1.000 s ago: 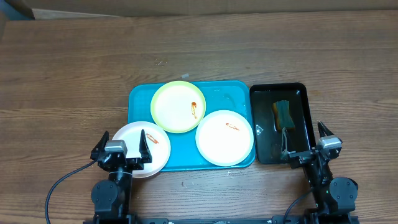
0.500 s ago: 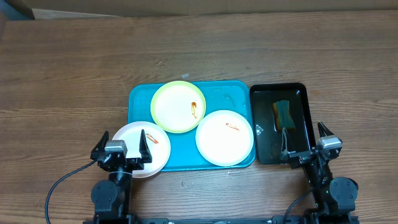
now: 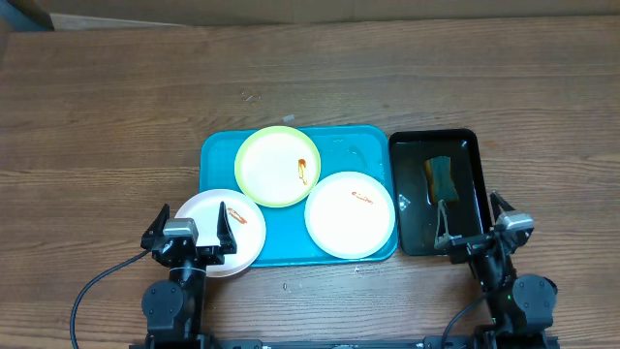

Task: Clean dirty plates on tray and stack at the side
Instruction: 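Move right gripper to the sponge and left gripper over the right white plate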

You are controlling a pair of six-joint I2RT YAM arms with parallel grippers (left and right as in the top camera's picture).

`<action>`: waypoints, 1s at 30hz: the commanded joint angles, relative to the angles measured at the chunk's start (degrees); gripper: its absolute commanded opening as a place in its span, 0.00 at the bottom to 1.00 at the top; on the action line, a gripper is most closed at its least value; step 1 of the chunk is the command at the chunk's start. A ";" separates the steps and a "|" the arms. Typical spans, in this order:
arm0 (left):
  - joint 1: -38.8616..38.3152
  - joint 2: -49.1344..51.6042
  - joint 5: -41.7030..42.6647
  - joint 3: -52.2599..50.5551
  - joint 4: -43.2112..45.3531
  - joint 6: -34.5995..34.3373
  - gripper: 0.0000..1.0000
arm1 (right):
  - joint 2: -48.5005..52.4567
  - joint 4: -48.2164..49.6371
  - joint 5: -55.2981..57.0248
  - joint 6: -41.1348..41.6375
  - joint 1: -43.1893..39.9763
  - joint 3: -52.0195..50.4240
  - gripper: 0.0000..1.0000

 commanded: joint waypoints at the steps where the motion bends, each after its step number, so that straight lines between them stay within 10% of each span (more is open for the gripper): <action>1: -0.42 0.31 -0.76 -0.09 -0.13 0.83 1.00 | 1.95 -2.47 -0.87 2.93 -0.22 8.94 1.00; 21: -0.42 0.31 -0.76 -0.11 -0.13 0.83 1.00 | 63.93 -49.20 -10.95 -1.77 -0.22 79.41 1.00; 30: -0.42 0.31 -0.76 -0.09 -0.13 0.83 1.00 | 70.97 -55.71 3.54 3.17 -0.22 83.32 1.00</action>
